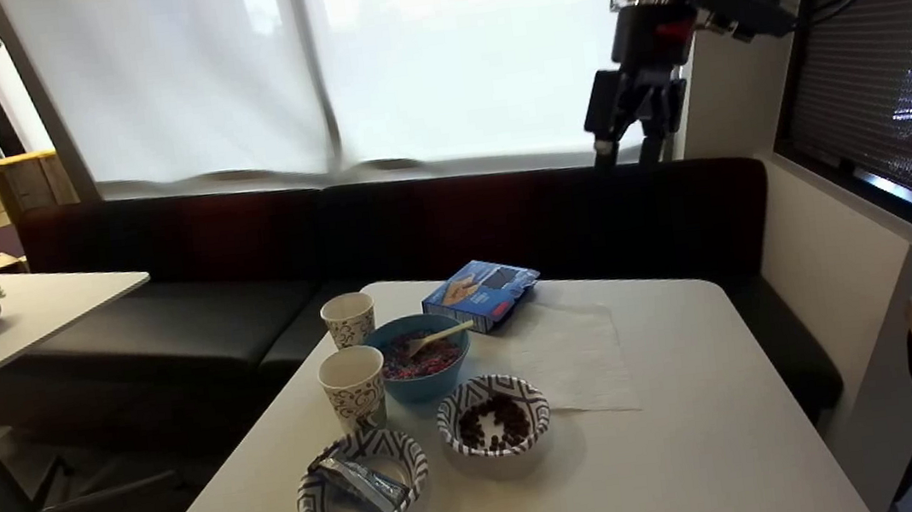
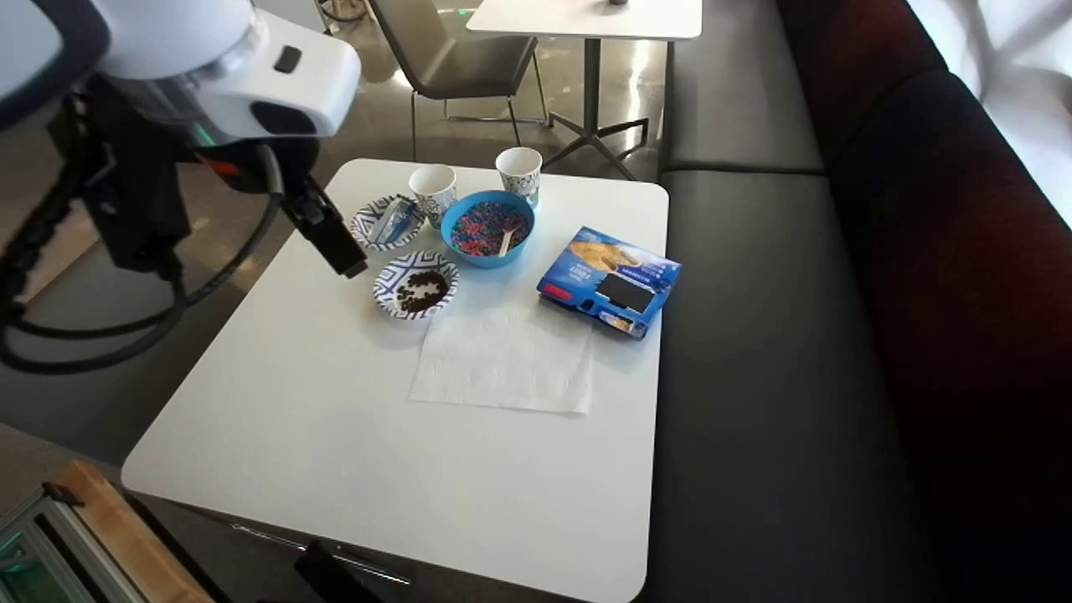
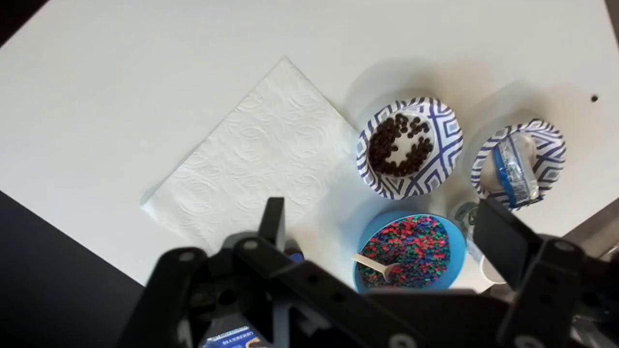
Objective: Move the blue bowl and the paper cups to the front
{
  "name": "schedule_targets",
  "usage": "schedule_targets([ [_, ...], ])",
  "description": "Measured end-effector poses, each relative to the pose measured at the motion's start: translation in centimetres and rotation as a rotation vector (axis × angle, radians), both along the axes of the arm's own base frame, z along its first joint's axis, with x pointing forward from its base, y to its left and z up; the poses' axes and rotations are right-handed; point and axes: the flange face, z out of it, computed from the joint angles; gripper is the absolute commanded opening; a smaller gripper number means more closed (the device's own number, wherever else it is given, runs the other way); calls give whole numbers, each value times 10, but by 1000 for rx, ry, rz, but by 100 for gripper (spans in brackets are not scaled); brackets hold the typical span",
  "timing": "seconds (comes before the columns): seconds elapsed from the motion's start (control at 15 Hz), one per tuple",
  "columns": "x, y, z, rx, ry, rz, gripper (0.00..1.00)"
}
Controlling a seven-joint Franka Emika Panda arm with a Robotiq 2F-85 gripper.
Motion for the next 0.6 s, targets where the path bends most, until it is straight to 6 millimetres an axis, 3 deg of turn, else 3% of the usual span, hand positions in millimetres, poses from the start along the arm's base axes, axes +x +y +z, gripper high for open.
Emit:
schedule_targets([
  [0.6, 99, 24, -133, 118, -43, -262, 100],
])
